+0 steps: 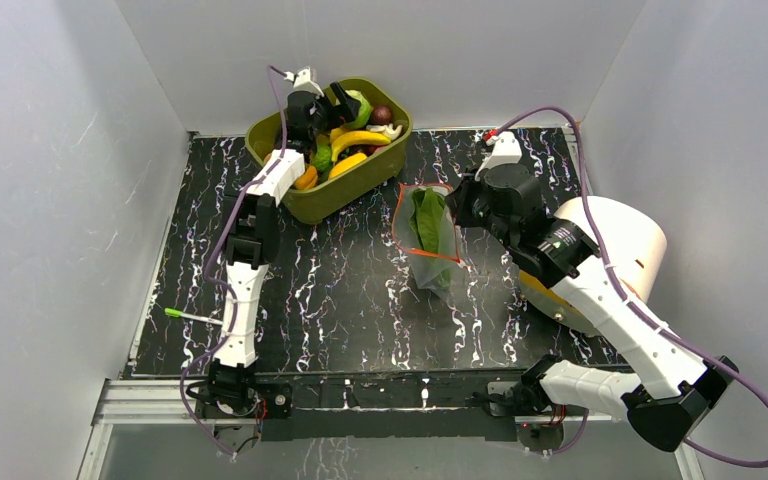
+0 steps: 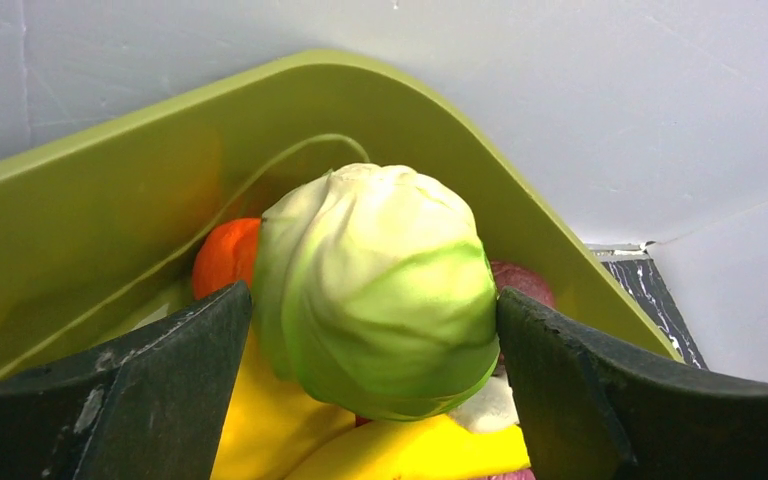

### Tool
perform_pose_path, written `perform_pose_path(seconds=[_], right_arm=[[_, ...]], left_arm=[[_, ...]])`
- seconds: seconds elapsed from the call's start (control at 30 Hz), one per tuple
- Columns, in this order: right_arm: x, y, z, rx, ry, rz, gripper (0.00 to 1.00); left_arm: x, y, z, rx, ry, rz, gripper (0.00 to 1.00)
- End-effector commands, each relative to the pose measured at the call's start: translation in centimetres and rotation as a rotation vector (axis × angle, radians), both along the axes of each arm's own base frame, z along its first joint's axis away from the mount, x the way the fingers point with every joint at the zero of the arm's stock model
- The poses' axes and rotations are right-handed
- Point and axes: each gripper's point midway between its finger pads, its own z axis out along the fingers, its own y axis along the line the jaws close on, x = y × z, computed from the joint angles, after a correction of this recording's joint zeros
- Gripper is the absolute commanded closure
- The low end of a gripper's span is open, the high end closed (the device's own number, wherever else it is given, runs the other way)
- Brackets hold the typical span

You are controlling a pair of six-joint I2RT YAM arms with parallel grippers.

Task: Place the food in the zip-top bag and seal the zipper
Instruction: Pick up the fake vegetable from the bin.

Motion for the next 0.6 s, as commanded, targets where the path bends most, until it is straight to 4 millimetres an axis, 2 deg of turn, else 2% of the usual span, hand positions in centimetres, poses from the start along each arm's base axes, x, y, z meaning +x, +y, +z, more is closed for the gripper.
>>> perform_pose_path(seconds=[0.0,0.23,0.37,0.57], right_arm=[[0.2,-0.6,4.5,0.091,-0.115,-0.033,1.0],[0.5,0.1,4.5,0.094,-0.113,-0.014,1.0],[0.6,0.1,4.0,0.086,-0.105,-0.017,1.0],[0.9,0.5,2.9,0.08,-0.09,-0.007,1.0]], left_arm=[[0.5,-0.7,2.9,-0.032,-0.079,-0.018,0.14],[-0.1,-2.4,2.0,-0.037,-0.075,-0.043,0.18],[-0.5,-3.2,2.5,-0.019,-0.097,-0.08,0.32],[-1.7,-3.0,4.9,-0.023,-0.138,-0.069,0.48]])
